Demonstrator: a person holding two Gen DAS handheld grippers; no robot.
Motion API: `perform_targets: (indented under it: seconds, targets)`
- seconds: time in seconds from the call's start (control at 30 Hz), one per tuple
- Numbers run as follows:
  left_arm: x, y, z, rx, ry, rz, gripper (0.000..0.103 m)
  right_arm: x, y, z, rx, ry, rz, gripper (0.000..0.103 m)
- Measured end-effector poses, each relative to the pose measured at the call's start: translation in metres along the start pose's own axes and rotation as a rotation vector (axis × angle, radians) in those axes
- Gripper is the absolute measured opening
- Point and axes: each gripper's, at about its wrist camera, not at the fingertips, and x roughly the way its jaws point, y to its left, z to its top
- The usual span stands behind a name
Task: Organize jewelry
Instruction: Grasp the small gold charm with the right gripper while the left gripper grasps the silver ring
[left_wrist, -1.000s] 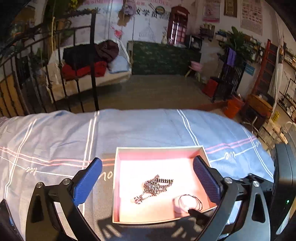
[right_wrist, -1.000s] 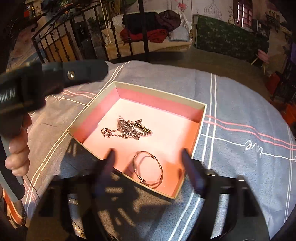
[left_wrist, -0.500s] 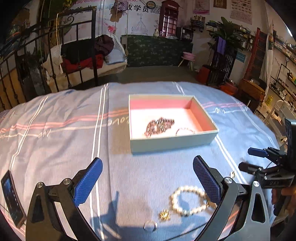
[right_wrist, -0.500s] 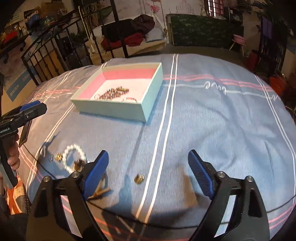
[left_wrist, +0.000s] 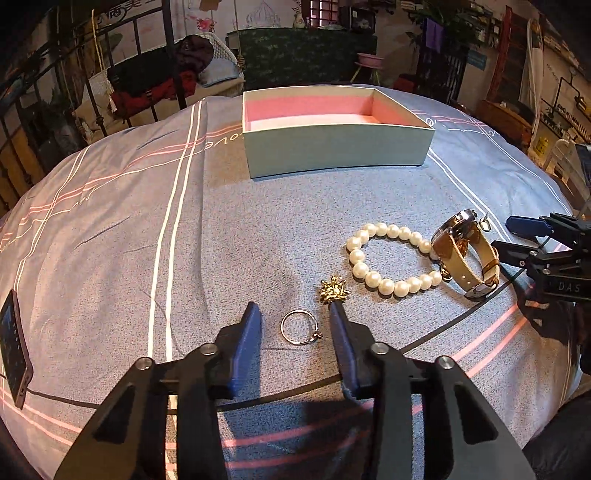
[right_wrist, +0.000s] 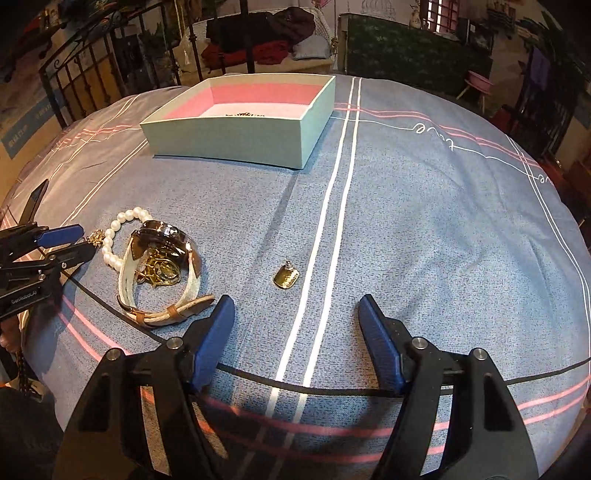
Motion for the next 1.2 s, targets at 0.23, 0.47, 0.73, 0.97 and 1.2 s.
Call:
perform_targets:
  seconds: [0.23,0.47,0.73,0.97,1.2]
  targets:
    - [-0.004,0.0,-0.003,-0.004,-0.035,-0.024,0.019,0.008,0.003,0.007,-0.018,-0.009,0.041,0.062]
    - [-0.006,0.0,0.0,-0.017,-0.035,-0.018,0.019,0.01,0.006,0.009,-0.027,-0.01,0.144,0.014]
    - [-0.01,-0.002,0.003,-0.014,-0.042,-0.014,0.019,0.008,0.003,0.008,0.001,-0.016,0.152,0.006]
    - [-0.014,0.003,0.006,-0.04,-0.048,-0.019,0.019,0.0,0.004,0.006,0.002,-0.016,0.13,0.001]
    - [-0.014,0.002,0.008,-0.046,-0.05,-0.025,0.019,0.006,-0.003,0.011,0.012,0.0,0.086,0.067]
